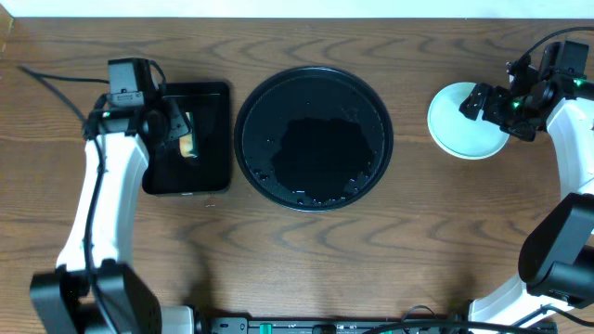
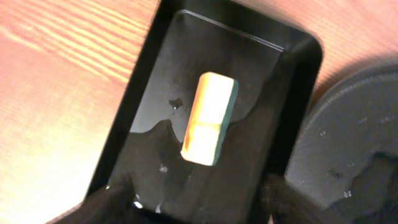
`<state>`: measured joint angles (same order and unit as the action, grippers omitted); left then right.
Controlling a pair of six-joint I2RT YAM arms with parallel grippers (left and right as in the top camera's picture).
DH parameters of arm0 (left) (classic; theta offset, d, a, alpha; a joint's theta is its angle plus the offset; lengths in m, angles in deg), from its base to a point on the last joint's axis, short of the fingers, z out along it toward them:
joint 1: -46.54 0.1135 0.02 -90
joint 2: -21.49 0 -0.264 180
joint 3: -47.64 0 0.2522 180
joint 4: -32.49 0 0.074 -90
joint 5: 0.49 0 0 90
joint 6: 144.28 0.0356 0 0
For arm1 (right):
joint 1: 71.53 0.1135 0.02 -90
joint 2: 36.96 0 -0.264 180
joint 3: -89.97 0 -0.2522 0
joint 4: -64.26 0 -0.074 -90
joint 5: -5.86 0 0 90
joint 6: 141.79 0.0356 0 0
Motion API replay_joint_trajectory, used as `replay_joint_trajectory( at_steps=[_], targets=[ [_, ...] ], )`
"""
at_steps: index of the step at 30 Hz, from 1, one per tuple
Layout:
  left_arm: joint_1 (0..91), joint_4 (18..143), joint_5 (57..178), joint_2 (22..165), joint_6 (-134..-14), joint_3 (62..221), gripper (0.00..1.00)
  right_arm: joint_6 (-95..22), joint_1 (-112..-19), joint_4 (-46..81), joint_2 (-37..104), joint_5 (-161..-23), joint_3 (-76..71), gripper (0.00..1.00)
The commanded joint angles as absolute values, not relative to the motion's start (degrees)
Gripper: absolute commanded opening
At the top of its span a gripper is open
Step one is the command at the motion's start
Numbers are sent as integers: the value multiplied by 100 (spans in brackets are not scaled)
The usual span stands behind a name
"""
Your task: Clean dirty plates on tray and stack at the side
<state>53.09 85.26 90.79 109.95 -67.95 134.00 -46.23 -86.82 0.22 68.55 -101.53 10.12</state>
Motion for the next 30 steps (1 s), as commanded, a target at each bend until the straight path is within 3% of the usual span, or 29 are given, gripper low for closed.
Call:
replay_joint_trajectory(
  at_steps=[1, 24, 30],
  targets=[
    [5307, 8589, 9031, 10667, -6857, 13349, 80, -4673, -8656, 15, 6807, -10216, 975, 99],
    [5307, 8591, 9031, 10571, -6857, 13347, 82, -4673, -8638, 15, 6787, -10216, 975, 99],
    [5307, 8589, 9031, 10571, -6854, 13347, 82, -4673, -8457, 13, 6014, -10212, 975, 99]
  ],
)
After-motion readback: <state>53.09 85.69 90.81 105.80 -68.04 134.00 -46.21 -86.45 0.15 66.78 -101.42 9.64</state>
